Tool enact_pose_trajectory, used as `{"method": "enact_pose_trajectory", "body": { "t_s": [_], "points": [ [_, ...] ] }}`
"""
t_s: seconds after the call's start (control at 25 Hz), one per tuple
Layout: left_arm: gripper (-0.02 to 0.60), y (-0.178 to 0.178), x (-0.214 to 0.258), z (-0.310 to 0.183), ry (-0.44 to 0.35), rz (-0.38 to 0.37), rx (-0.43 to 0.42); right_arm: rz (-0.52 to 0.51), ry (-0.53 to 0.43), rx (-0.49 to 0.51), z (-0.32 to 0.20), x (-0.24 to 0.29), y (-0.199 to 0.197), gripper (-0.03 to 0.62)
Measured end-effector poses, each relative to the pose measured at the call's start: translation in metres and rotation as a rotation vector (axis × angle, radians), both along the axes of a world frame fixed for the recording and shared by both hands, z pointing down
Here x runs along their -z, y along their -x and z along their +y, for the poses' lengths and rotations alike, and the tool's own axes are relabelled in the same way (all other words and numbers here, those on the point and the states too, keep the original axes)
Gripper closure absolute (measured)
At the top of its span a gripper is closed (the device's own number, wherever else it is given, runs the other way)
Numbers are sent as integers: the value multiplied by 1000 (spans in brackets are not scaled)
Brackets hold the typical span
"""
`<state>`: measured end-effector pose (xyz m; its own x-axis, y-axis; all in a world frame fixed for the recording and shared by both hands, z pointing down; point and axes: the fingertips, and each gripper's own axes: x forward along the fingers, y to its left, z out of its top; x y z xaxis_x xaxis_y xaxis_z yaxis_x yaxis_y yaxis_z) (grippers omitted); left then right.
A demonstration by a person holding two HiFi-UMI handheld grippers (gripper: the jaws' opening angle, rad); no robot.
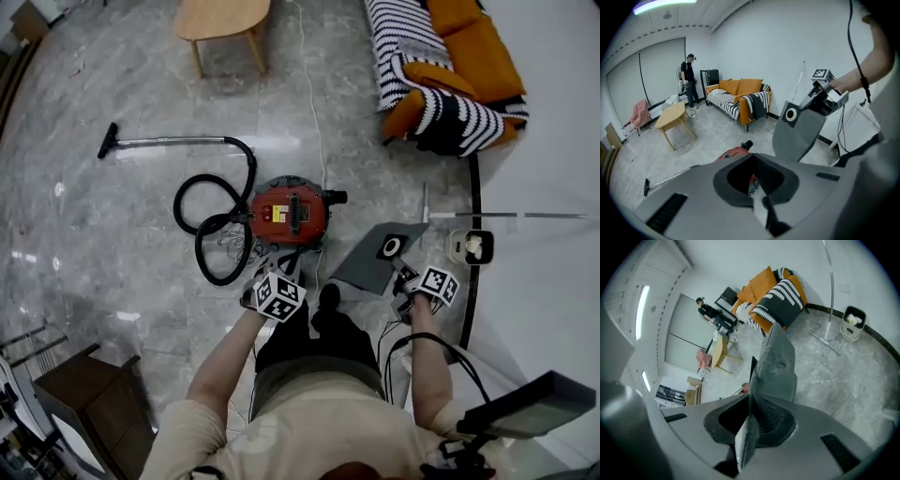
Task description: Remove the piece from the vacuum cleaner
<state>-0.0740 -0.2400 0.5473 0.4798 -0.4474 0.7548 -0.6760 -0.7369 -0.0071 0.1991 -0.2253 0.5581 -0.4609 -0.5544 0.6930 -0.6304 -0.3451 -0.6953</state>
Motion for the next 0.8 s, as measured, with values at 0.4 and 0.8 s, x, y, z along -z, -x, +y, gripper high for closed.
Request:
{"method": "enact_pose_trajectory", "body": {
  "t_s": [0.4, 0.8],
  "points": [
    [577, 0, 47, 8, -2, 33, -37, -9, -106, -14, -32, 59, 11, 565],
    [577, 22, 104, 9, -67, 56, -37, -33, -134, 78, -11, 98, 46, 565]
  ]
}}
